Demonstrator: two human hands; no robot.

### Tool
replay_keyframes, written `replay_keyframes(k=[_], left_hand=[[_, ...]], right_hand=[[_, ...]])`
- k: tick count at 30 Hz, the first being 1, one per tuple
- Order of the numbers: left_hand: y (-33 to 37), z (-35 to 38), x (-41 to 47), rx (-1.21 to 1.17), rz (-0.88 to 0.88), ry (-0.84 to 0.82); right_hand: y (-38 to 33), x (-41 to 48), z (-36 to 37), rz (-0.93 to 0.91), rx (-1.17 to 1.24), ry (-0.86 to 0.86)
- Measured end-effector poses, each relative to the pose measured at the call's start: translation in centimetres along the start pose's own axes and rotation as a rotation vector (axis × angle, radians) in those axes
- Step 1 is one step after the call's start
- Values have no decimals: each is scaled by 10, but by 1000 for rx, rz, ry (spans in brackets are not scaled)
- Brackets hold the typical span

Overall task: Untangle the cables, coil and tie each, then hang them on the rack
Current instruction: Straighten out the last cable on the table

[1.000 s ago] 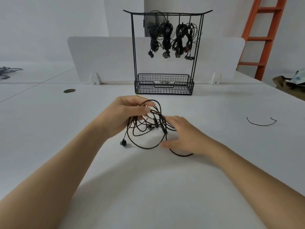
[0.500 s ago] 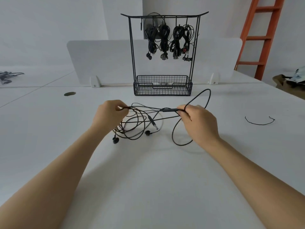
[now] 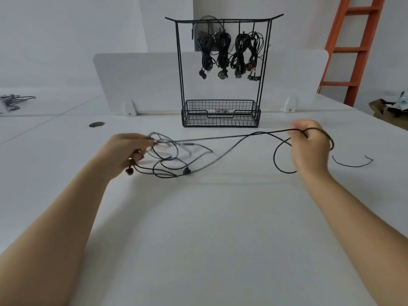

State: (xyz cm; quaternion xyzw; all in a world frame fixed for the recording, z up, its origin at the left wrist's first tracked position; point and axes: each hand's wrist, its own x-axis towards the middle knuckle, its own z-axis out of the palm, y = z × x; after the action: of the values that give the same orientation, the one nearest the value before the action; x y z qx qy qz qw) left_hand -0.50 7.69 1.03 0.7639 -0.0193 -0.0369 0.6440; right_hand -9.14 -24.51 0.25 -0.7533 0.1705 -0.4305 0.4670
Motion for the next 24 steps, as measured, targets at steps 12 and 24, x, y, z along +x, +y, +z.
replay_keyframes(k=[12,24], left_hand=[[-7,-12,3,965,300,506],[-9,-59,12,-1125,-162,293]], right_hand=[[-1,21,-29,699,890,184],[1,24,-29,562,581,2]])
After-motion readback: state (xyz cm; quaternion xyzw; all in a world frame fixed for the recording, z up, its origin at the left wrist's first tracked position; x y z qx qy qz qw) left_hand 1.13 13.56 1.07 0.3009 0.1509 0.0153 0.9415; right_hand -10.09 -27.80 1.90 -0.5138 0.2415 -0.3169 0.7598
